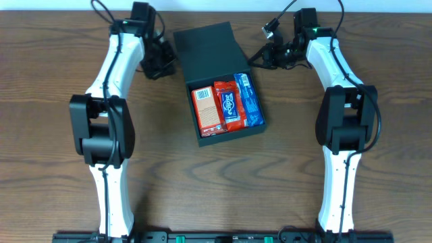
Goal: Pack container
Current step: 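Grip the lid edge with both grippers and tilt it forward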
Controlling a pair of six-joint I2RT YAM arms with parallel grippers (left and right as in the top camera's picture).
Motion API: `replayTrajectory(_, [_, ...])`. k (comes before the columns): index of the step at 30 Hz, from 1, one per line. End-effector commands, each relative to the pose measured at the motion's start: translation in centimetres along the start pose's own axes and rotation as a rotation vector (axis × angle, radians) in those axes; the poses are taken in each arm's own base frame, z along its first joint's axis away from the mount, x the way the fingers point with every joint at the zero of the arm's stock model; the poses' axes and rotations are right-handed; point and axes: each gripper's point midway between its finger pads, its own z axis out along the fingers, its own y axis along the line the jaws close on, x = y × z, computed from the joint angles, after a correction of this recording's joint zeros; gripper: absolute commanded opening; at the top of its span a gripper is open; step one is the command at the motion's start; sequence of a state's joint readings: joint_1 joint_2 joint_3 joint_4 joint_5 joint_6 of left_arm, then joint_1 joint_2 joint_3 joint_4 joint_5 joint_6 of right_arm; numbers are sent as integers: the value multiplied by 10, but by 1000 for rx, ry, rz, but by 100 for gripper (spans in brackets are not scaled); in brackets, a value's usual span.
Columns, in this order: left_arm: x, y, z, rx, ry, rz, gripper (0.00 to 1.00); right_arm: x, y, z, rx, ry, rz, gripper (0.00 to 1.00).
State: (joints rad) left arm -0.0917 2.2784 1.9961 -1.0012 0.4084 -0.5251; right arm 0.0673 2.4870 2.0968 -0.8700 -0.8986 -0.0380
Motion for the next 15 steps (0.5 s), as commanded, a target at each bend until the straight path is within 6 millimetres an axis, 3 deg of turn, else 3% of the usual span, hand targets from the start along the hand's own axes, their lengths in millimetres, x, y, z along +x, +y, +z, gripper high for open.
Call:
replayTrajectory(1, [-5,27,6,-81,2,-84,6,2,3,3,-54,2,-11,2])
replayTrajectory(6, [9,33,32,-89,31,-177,6,2,3,3,-54,2,-11,2])
replayTrajectory(10, [11,13,52,39,48,-197,6,2,3,3,-55,2,-11,2])
replayTrajectory(15, [5,-2,60,105,17,-242,6,3,4,3,-55,7,-5,1])
